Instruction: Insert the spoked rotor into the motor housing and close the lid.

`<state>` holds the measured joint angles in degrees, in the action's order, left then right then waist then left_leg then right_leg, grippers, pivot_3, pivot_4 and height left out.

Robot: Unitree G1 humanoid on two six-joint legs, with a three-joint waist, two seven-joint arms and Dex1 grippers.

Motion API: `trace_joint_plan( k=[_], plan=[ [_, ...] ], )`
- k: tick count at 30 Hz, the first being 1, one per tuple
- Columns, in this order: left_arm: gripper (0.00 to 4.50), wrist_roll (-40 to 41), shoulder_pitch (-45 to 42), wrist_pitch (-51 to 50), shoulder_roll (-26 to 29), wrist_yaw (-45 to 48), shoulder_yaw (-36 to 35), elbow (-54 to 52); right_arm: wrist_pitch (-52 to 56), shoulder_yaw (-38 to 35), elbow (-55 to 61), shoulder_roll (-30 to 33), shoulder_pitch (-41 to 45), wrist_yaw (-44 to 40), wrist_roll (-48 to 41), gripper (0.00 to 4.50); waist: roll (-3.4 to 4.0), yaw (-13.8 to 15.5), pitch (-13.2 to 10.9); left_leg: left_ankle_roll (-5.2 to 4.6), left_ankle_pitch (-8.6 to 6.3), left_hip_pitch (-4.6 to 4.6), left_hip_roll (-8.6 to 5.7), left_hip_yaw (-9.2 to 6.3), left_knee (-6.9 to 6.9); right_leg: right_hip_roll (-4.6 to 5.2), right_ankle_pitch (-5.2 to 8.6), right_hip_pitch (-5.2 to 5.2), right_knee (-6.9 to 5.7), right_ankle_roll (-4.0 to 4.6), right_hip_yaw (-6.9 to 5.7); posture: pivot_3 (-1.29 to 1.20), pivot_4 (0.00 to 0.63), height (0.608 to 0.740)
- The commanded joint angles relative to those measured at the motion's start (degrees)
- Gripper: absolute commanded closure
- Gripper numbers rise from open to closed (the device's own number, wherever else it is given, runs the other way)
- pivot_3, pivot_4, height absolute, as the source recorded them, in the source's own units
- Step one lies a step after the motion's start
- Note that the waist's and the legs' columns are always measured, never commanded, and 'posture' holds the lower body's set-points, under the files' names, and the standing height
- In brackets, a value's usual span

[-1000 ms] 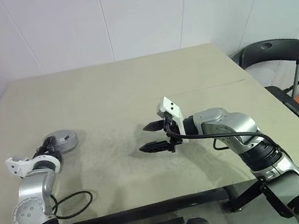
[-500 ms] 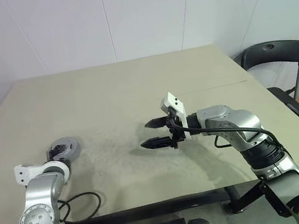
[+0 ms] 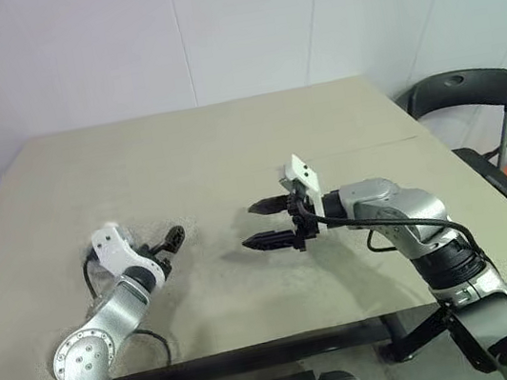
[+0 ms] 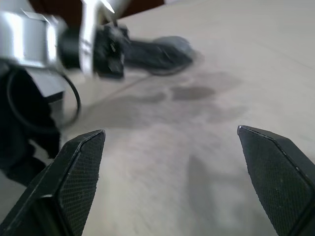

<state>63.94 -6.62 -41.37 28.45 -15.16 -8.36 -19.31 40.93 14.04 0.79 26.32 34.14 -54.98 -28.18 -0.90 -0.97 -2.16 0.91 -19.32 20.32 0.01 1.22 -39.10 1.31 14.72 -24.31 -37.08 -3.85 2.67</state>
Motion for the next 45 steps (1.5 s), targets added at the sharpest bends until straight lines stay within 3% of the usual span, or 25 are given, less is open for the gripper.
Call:
trace_joint_plan(
  k=[1,6,10,14,22,45],
  plan=[
    [0.05,-10.74,-1.93,3.99,5.57,13.64,3.68,-1.27,-4.7,-2.41,-1.04,1.39,-1.11,-0.47,2.16,0.0,0.02,-0.07,-0.01,0.0,0.0,0.01,0.0,0.0,0.0,0.0,0.0,-0.01,0.0,0.0,0.01,0.0,0.0,0.74],
    [0.05,-28.78,-0.28,16.48,14.92,33.74,11.23,2.01,-10.07,-2.96,-4.64,1.98,-2.34,-0.34,5.26,0.0,0.14,-0.17,-0.1,-0.01,-0.01,0.0,0.01,0.07,0.01,-0.02,0.06,-0.02,0.03,0.09,0.05,0.0,0.0,0.74],
    [0.05,-35.19,2.18,26.87,16.19,45.88,11.11,8.6,-15.41,-2.76,-7.66,1.04,-3.52,0.32,8.29,0.0,0.19,-0.14,-0.13,-0.03,-0.02,0.0,0.07,0.08,0.02,-0.04,0.09,-0.04,0.04,0.12,0.07,0.0,0.0,0.74],
    [0.05,-35.39,2.46,30.74,14.14,51.4,7.97,12.19,-18.49,-3.4,-9.4,-0.06,-4.28,0.1,9.01,0.0,0.17,-0.09,-0.13,-0.06,-0.03,0.03,0.35,0.08,-0.01,-0.06,0.01,-0.06,0.03,-0.02,0.09,0.0,0.0,0.74],
    [0.05,-38.07,1.99,35.95,11.2,56.38,4.4,17.37,-21.71,-5.59,-12.4,-1.78,-5.0,0.57,8.88,0.0,0.17,0.02,-0.13,-0.08,-0.04,0.01,0.56,0.07,-0.03,-0.18,-0.03,-0.07,-0.01,-0.08,0.11,0.0,0.0,0.74],
    [0.05,-40.52,-1.6,36.34,8.39,62.04,1.09,24.46,-21.86,-7.84,-10.23,-3.36,-6.01,3.09,9.08,0.0,0.16,-0.01,-0.12,-0.07,-0.04,0.0,0.67,0.07,-0.04,-0.11,-0.09,-0.12,-0.14,-0.14,0.16,0.0,0.0,0.74]
  ],
)
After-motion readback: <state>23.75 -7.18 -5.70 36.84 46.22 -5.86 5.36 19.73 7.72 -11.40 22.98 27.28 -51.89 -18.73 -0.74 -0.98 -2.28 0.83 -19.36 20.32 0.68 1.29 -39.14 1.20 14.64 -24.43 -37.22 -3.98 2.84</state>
